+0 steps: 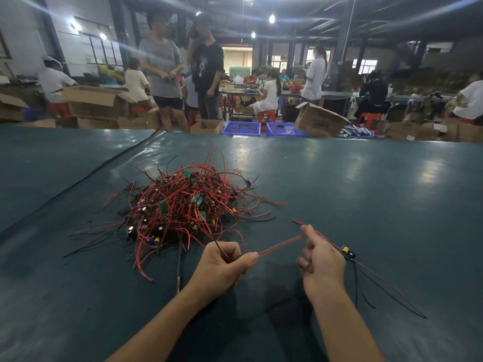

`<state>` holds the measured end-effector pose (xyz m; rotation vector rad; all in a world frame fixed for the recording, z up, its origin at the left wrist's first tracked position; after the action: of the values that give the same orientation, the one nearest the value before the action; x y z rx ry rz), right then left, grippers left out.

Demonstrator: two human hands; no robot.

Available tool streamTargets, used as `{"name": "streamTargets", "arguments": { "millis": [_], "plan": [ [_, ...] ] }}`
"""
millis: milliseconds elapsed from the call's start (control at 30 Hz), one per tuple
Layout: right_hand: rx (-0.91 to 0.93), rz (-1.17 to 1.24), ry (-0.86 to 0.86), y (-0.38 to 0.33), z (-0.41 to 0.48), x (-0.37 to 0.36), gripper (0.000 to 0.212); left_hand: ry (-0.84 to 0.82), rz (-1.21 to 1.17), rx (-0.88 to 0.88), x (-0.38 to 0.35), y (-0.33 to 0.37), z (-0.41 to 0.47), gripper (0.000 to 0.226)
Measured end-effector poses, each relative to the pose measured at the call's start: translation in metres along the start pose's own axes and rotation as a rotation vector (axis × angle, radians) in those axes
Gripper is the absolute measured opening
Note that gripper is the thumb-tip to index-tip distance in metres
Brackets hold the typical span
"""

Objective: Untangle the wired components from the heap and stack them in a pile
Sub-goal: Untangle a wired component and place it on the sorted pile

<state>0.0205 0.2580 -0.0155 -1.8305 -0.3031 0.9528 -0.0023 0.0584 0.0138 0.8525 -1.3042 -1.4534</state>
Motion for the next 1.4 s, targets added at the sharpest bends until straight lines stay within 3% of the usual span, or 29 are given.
{"name": "streamTargets", "arguments": {
  "millis": [133, 333, 533, 667, 733, 833, 900, 1033, 1100, 1167, 1233, 1300, 1400],
  "plan": [
    [0.059, 0.023, -0.068, -0.009, -0.005, -0.006, 0.011, 0.123, -0.105, 0.015, 0.01, -0.001, 0.0, 0.046],
    [0.105, 0.09, -0.152, -0.016, -0.012, -0.015, 0.015, 0.299, -0.222, 0.128, 0.03, -0.012, 0.004, 0.032],
    [0.266, 0.104, -0.18, -0.031, -0.017, -0.015, 0.031, 0.305, -0.254, 0.142, 0.028, -0.013, 0.005, 0.041],
    [0.126, 0.107, -0.306, -0.018, -0.018, -0.025, 0.056, 0.213, -0.433, 0.215, 0.023, -0.012, 0.006, 0.048],
    [0.075, -0.047, -0.404, -0.007, -0.024, -0.034, 0.054, 0.096, -0.479, 0.313, 0.012, -0.011, 0.008, 0.056],
    [0.09, -0.296, -0.593, 0.008, -0.046, -0.053, 0.045, -0.056, -0.448, 0.407, -0.006, -0.011, 0.004, 0.039],
    [0.139, -0.352, -0.662, 0.013, -0.061, -0.065, 0.037, -0.127, -0.37, 0.399, -0.013, -0.013, 0.0, 0.04],
    [0.169, -0.28, -0.569, 0.015, -0.07, -0.066, 0.023, -0.159, -0.346, 0.427, -0.012, -0.021, 0.0, 0.051],
    [0.161, -0.25, -0.471, 0.013, -0.067, -0.06, 0.023, -0.15, -0.411, 0.45, -0.011, -0.023, 0.001, 0.041],
    [0.14, -0.15, -0.318, 0.009, -0.063, -0.05, 0.023, -0.152, -0.405, 0.358, -0.01, -0.019, 0.004, 0.022],
    [0.125, -0.058, -0.19, 0.006, -0.063, -0.042, 0.026, -0.171, -0.194, 0.217, -0.014, -0.012, 0.002, 0.013],
    [0.114, -0.012, -0.137, 0.007, -0.065, -0.04, 0.031, -0.171, -0.006, 0.081, -0.023, -0.007, -0.002, 0.019],
    [0.108, -0.039, -0.22, 0.012, -0.073, -0.048, 0.036, -0.052, 0.024, -0.012, -0.022, 0.002, -0.005, 0.031]
  ]
}}
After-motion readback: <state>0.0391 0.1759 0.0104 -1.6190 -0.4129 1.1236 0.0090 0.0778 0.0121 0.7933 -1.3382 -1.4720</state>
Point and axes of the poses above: each hand's wrist, its own z-axis towards the middle knuckle, its own x-axis out of the back of the hand, y = z × x, the point moved 8 cm from there along z, towards the middle knuckle, and after that the axes turned 8 degrees about x, right-handed, at the moved point
